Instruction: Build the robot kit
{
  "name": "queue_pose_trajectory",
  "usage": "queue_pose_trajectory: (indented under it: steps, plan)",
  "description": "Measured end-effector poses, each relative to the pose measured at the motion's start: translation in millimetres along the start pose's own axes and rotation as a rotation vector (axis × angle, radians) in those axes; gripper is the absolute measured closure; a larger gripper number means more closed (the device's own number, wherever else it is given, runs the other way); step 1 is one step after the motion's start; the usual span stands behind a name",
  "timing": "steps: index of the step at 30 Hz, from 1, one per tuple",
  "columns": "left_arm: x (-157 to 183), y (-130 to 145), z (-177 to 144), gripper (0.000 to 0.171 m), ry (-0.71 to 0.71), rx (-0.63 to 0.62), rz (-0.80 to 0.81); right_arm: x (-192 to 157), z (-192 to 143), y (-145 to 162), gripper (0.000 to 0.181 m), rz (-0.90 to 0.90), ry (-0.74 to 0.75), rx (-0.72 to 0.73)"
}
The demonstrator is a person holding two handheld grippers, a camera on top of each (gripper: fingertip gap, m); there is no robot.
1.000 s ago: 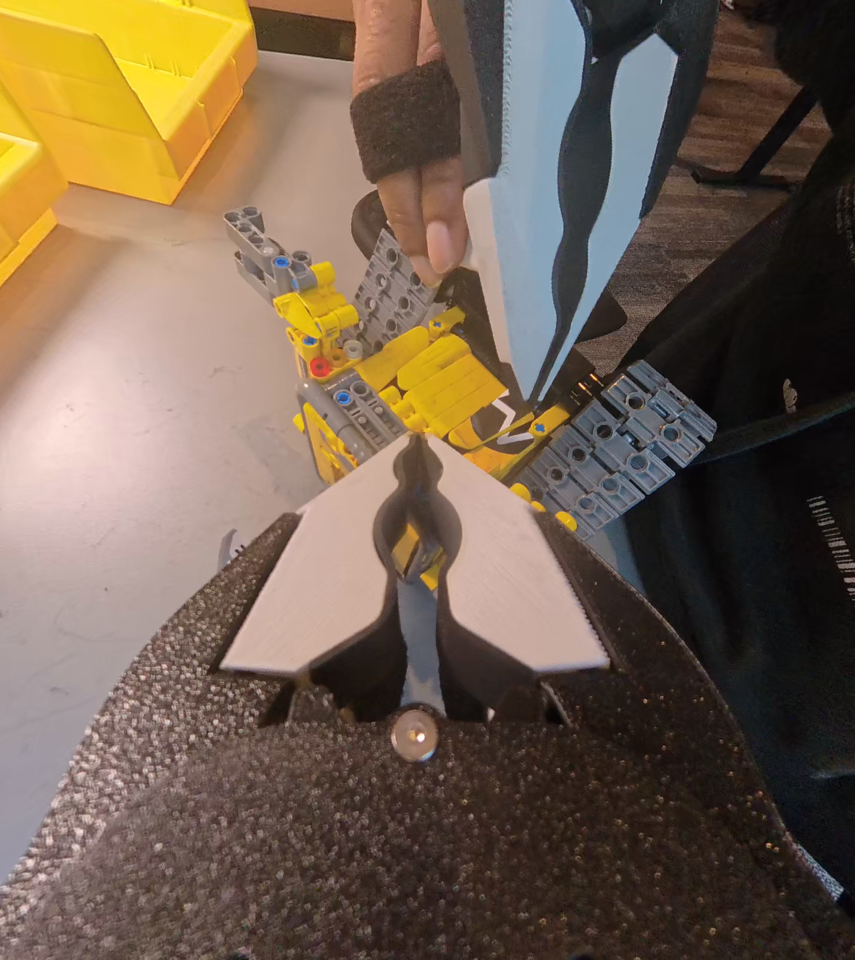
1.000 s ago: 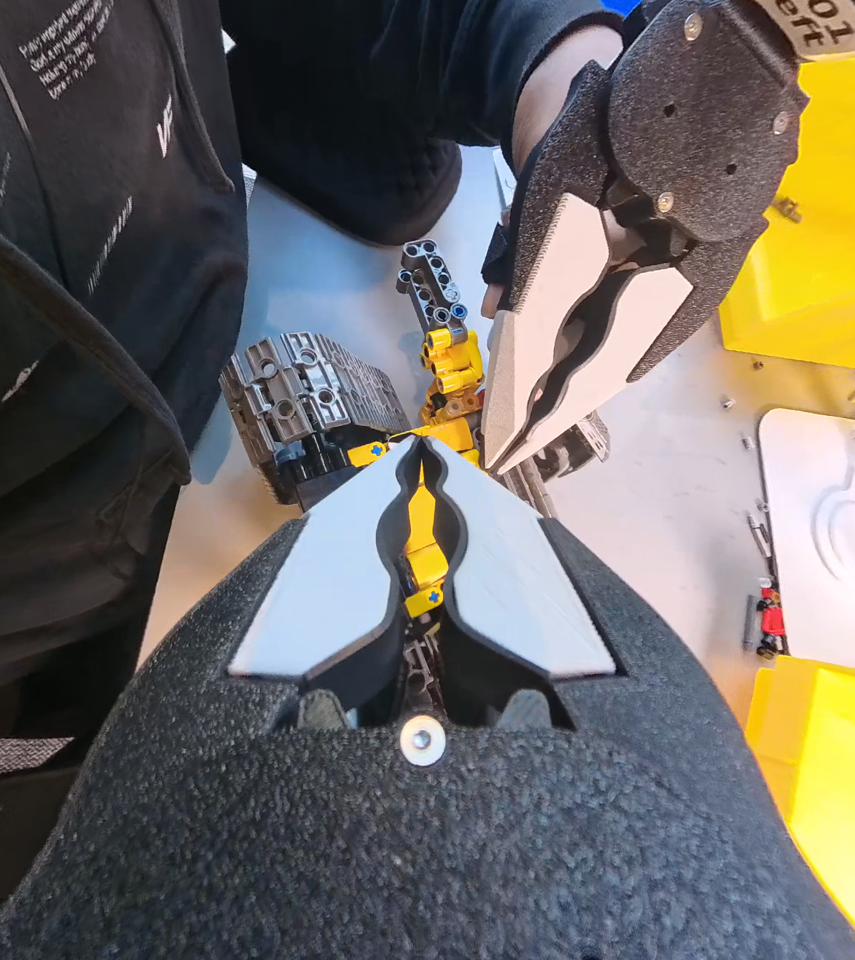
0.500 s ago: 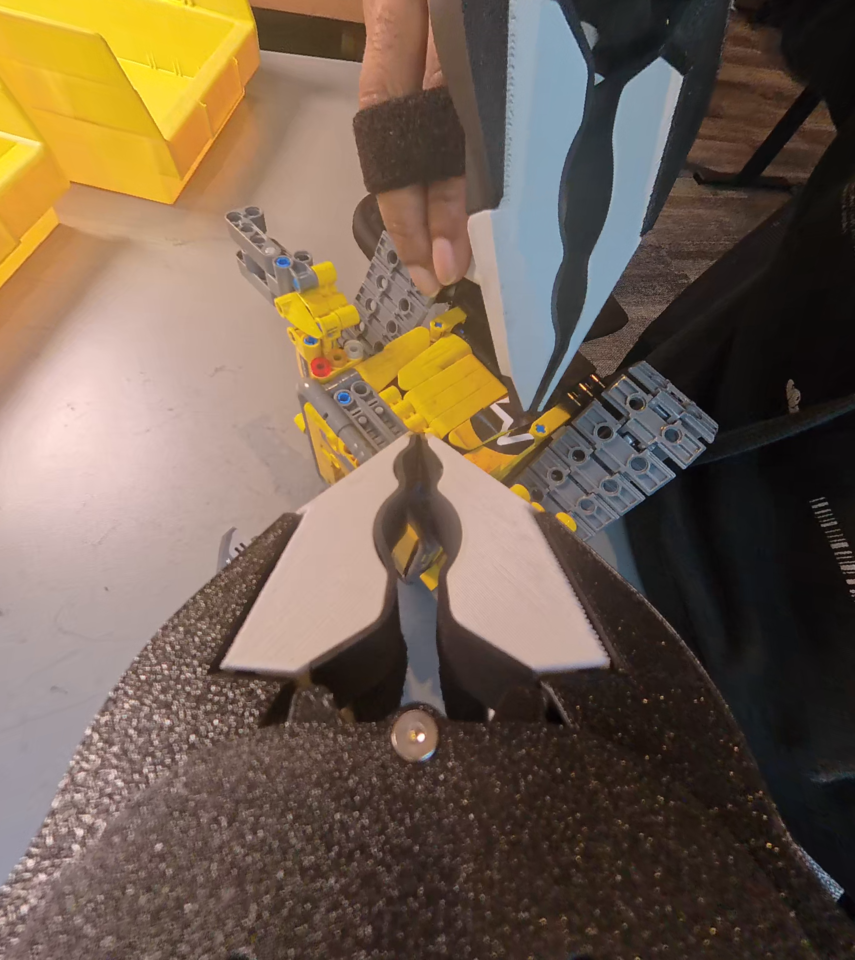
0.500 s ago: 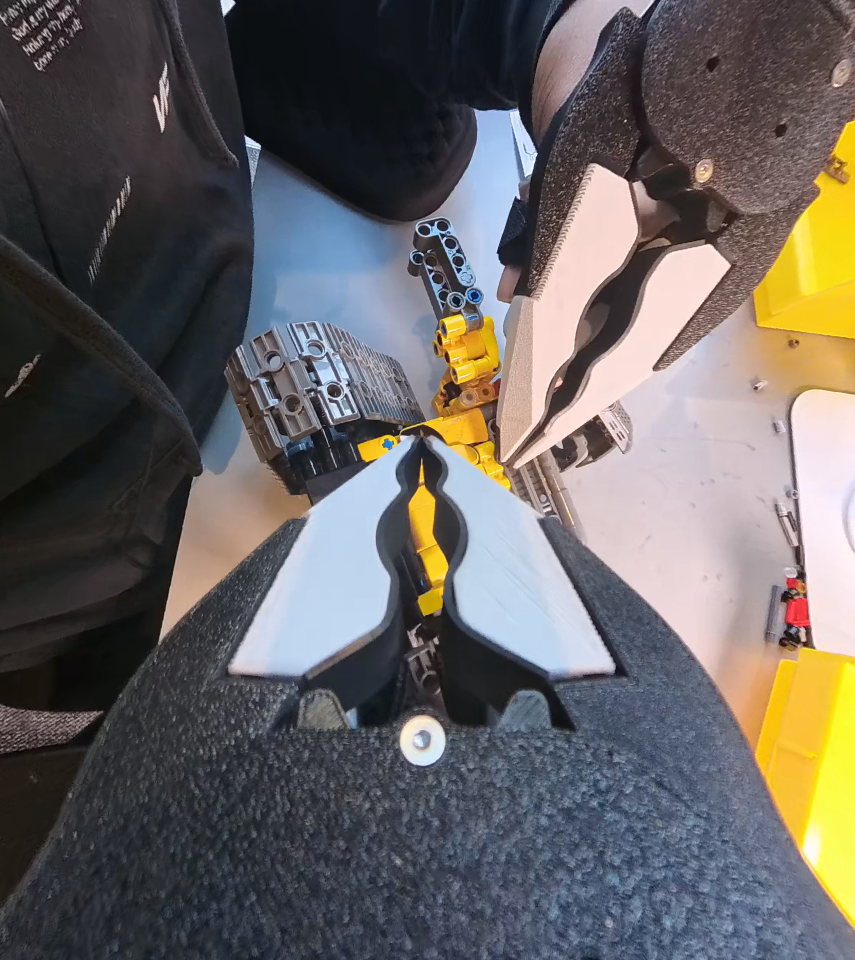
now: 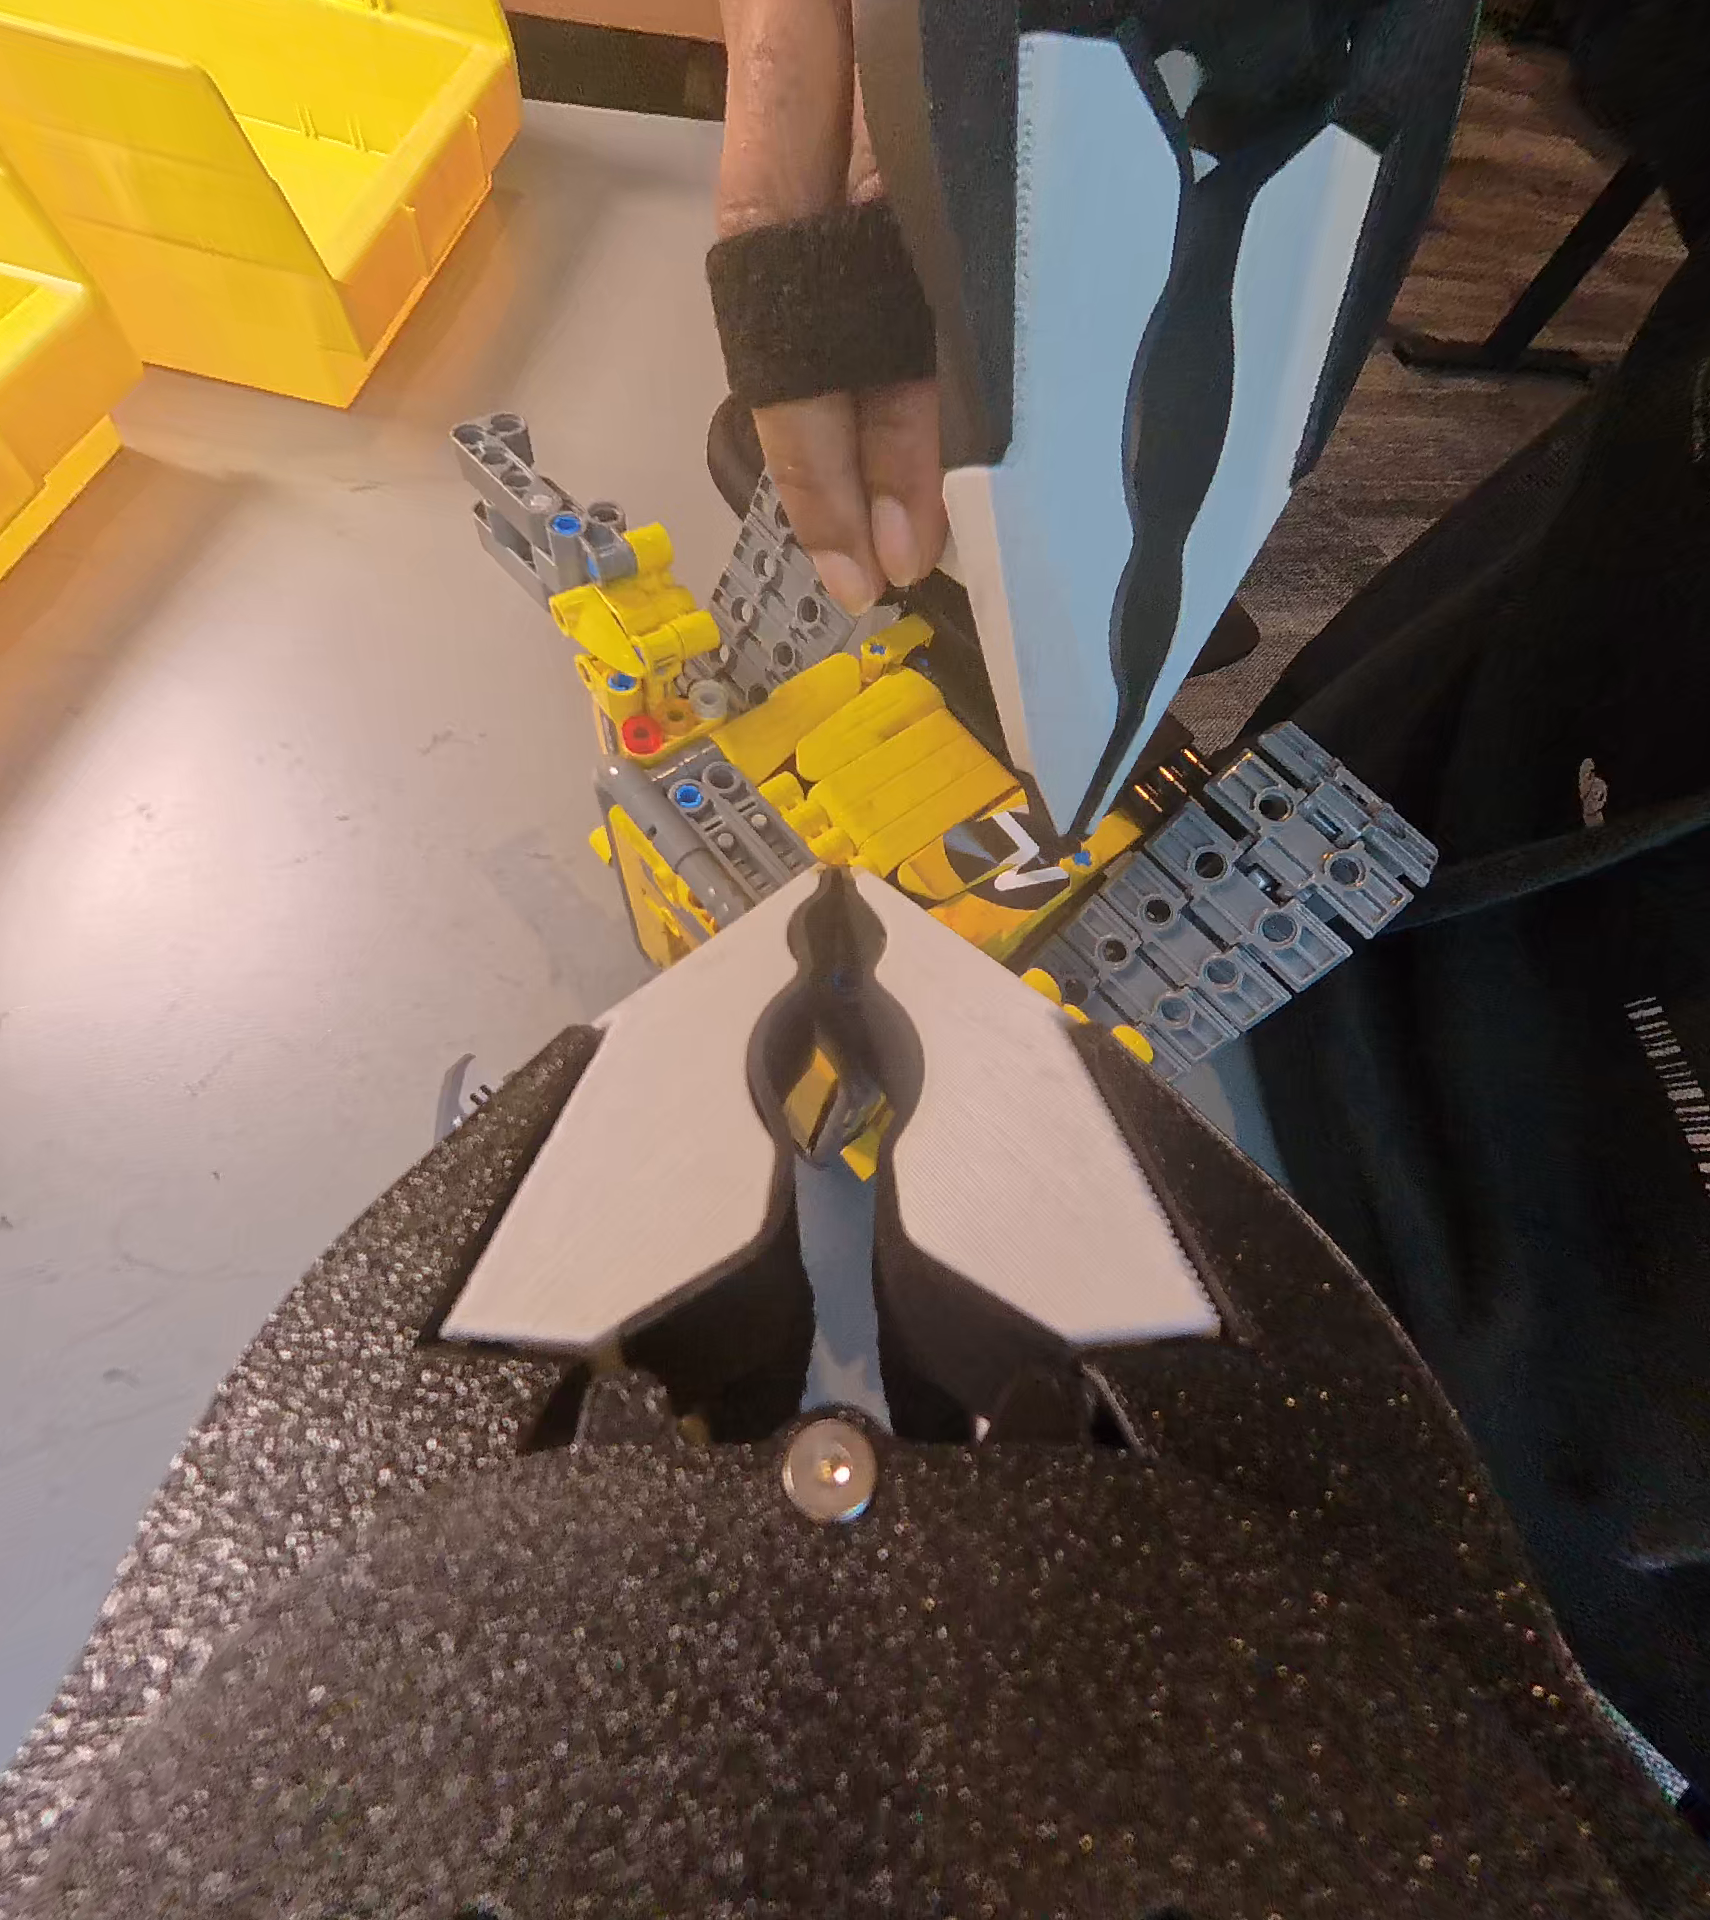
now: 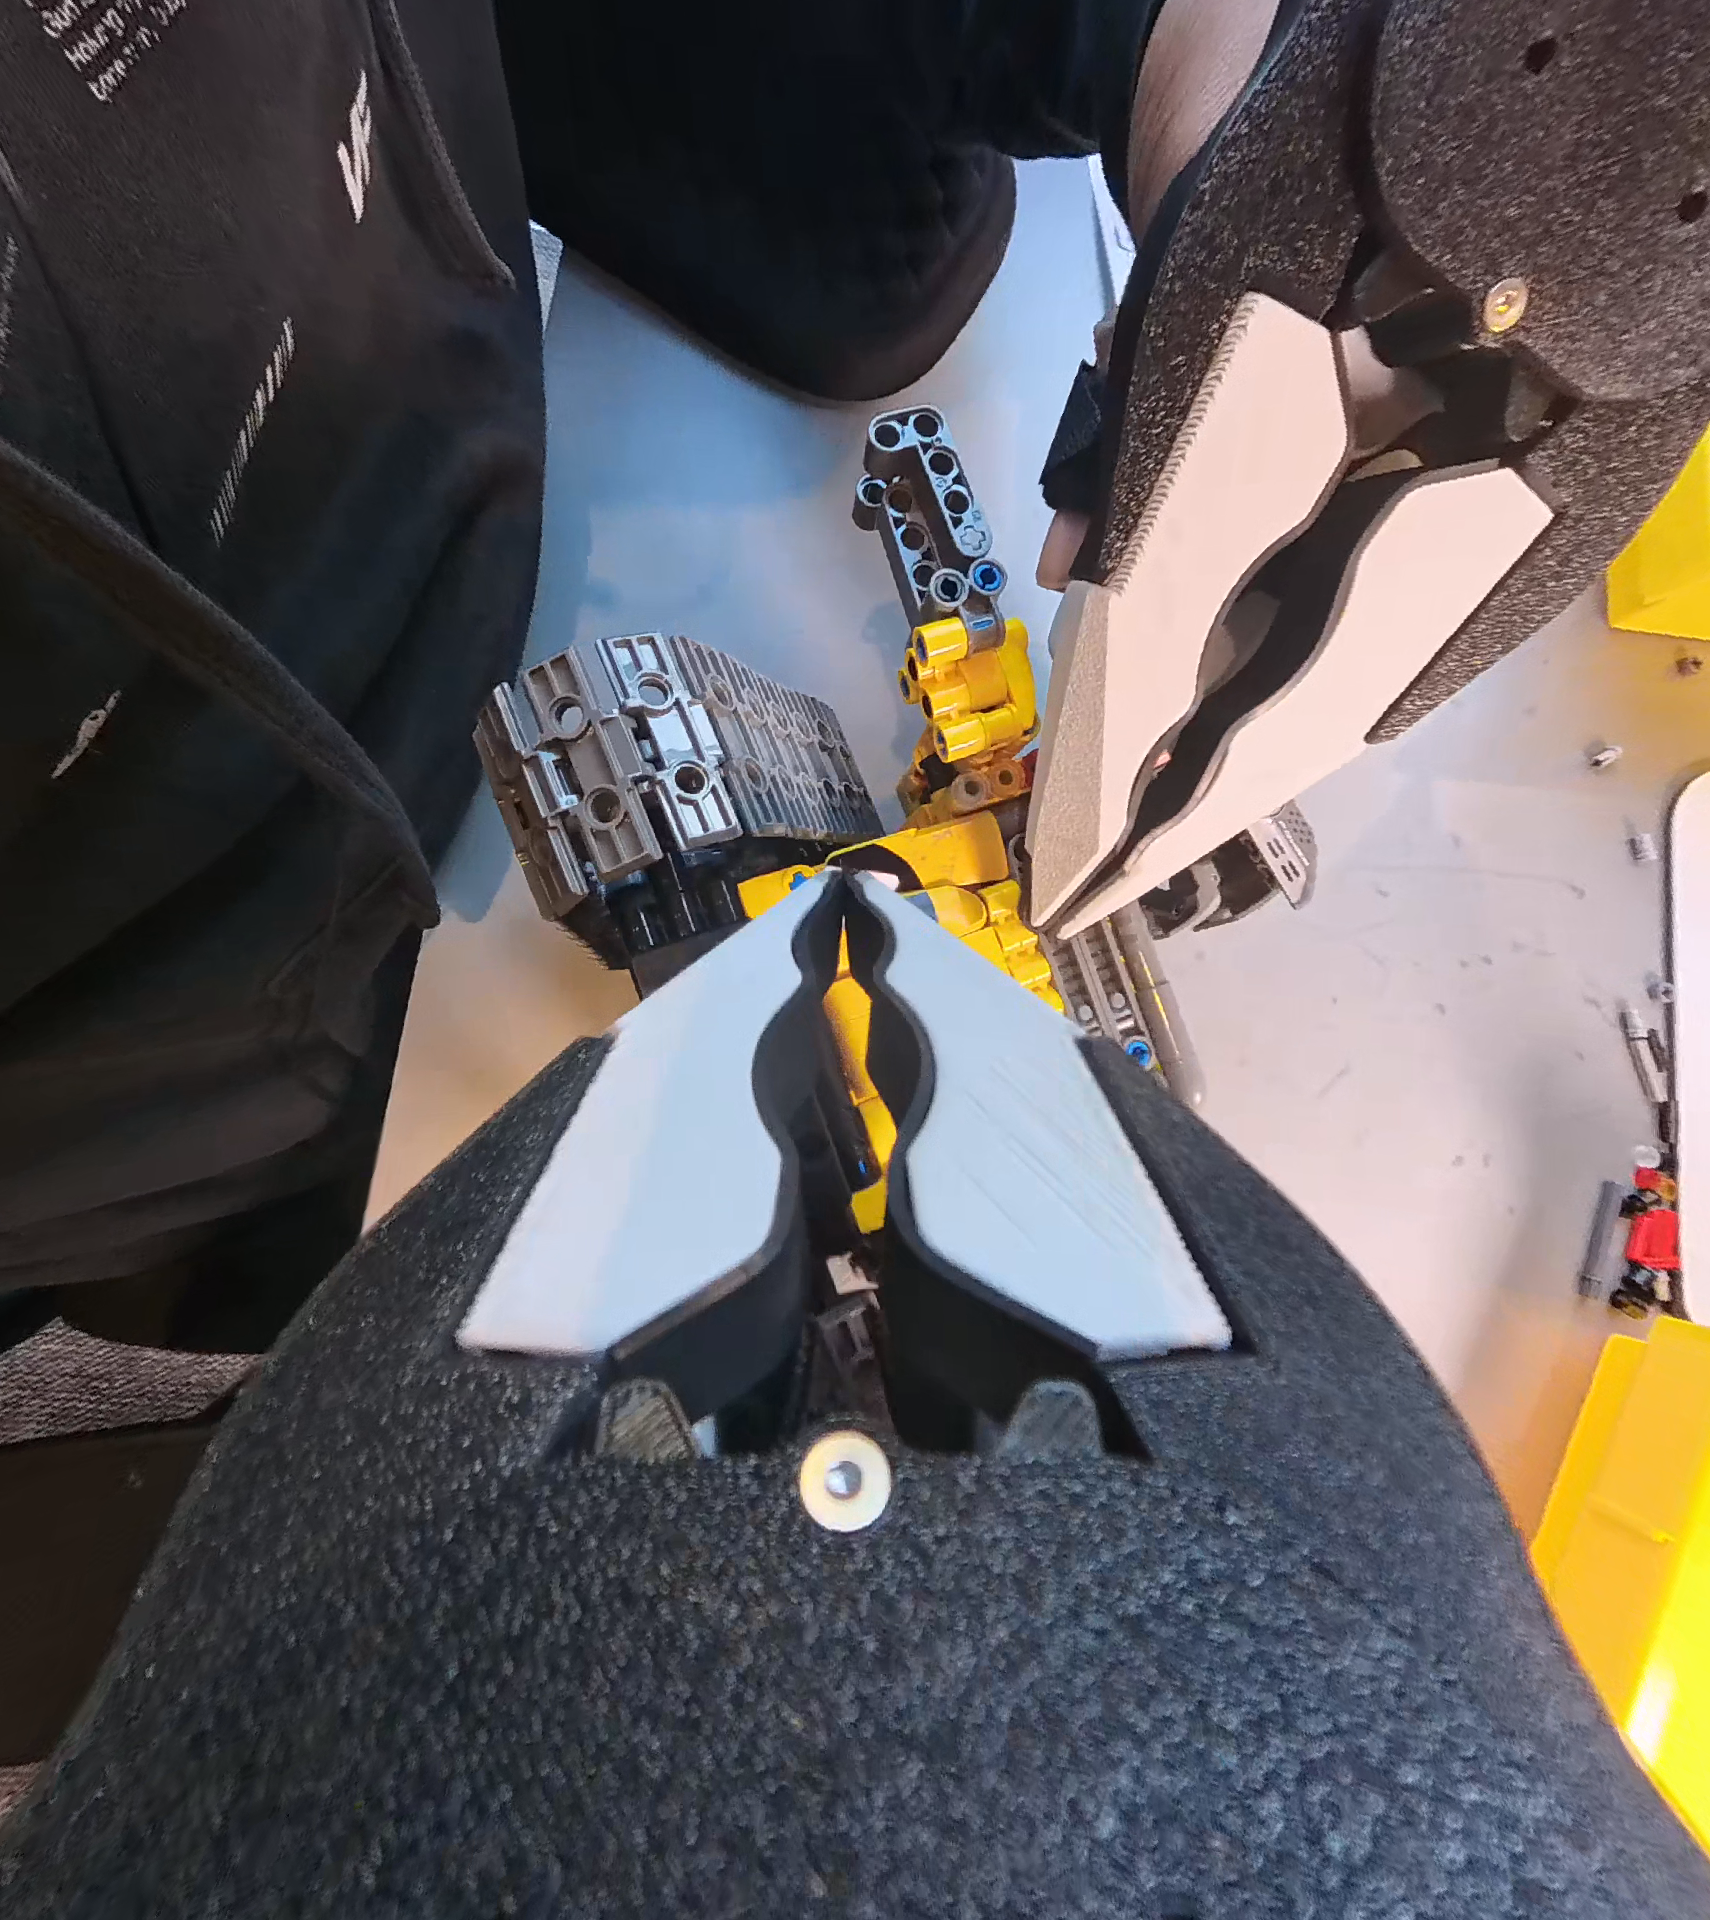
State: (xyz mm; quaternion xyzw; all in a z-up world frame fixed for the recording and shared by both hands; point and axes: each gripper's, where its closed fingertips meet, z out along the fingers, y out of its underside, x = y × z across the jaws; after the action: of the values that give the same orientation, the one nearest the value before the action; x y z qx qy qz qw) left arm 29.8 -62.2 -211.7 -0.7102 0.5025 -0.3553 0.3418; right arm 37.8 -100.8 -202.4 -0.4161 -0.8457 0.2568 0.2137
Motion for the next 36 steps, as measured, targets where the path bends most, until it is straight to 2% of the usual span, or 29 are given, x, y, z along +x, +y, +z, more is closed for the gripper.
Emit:
queue_pose_trajectory:
  steps: [12, 18, 36]
  plan:
    - [2, -1, -1, 0.171, 0.007, -0.002, 0.009, 1, 0, 4, 0.181, 0.030, -0.015, -0.027]
    - [8, -11, -8, 0.171, 0.039, 0.052, 0.005, 1, -1, 3, 0.181, 0.041, -0.023, -0.019]
    - [26, -17, 6, 0.171, 0.021, -0.022, 0.225, -3, -1, 1, 0.181, 0.058, -0.046, -0.007]
